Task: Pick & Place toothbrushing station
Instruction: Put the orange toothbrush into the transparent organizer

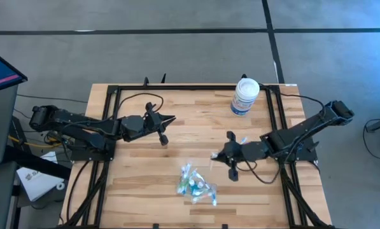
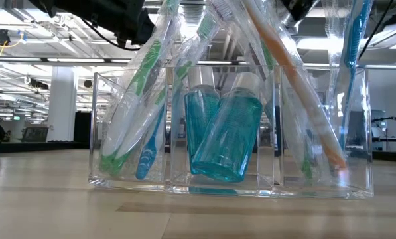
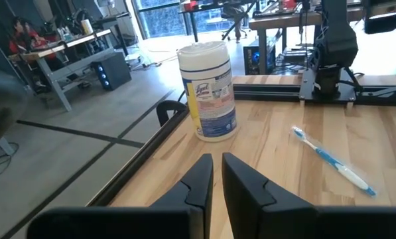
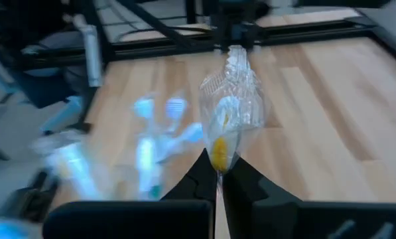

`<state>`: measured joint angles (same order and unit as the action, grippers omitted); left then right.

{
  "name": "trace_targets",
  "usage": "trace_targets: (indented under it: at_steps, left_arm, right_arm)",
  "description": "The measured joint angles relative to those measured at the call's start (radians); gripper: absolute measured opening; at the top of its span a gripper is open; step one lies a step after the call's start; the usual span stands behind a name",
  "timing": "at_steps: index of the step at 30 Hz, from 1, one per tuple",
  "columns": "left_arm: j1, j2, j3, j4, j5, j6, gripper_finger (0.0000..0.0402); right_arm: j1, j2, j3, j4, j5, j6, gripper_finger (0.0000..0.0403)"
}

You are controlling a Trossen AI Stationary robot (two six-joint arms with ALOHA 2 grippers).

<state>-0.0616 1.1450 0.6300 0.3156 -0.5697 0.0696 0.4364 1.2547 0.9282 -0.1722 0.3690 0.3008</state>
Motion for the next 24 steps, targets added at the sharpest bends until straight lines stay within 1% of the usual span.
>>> trace_targets:
  at_steps: [8,10,13,24]
  left_arm:
    - [-0.005,0.000,0.000,0.000,0.005,-0.008,0.0029]
    - [-0.006,0.000,0.000,0.000,0.023,-0.008,0.0029]
    - [-0.016,0.000,0.000,0.000,0.039,-0.008,0.0027]
    - [-0.039,0.000,-0.005,0.000,0.044,-0.008,0.0022]
  right_arm:
    - [0.094,0.011,-0.001,0.031,0.004,0.039,0.0000]
    - [0.110,0.022,0.000,0.036,0.044,0.054,0.0000]
    - [0.132,0.035,-0.003,0.025,0.056,0.069,0.0000]
    - [0.153,0.154,-0.002,0.086,0.047,0.094,0.0000]
